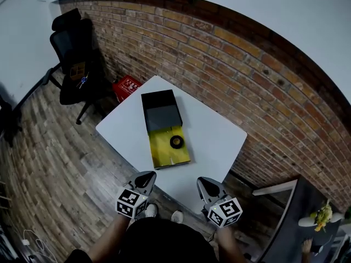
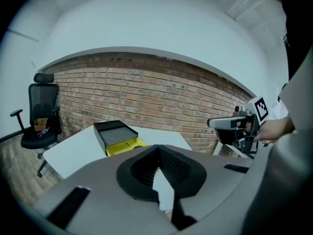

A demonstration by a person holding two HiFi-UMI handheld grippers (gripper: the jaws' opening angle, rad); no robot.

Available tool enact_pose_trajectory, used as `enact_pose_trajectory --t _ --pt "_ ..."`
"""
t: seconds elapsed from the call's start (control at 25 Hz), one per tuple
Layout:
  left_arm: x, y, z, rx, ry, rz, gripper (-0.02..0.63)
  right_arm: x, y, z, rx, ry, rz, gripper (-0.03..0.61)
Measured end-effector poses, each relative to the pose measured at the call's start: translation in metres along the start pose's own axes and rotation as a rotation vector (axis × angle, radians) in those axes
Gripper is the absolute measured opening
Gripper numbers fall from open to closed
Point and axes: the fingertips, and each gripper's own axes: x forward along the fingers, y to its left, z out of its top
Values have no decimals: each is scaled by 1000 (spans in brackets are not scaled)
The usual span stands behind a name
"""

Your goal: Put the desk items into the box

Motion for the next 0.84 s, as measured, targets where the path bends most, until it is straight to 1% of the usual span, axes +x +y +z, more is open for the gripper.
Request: enact_pose_trajectory --t 0.24,0.52,0.84 --pt "-2 16 6 -7 -11 -5 14 11 1 2 -3 -1 -16 21" --pt "-3 29 1 -1 3 1 14 20 0 3 0 0 -31 21" --pt "1 42 5 2 -3 -17 14 30 1 0 -4 12 -41 21"
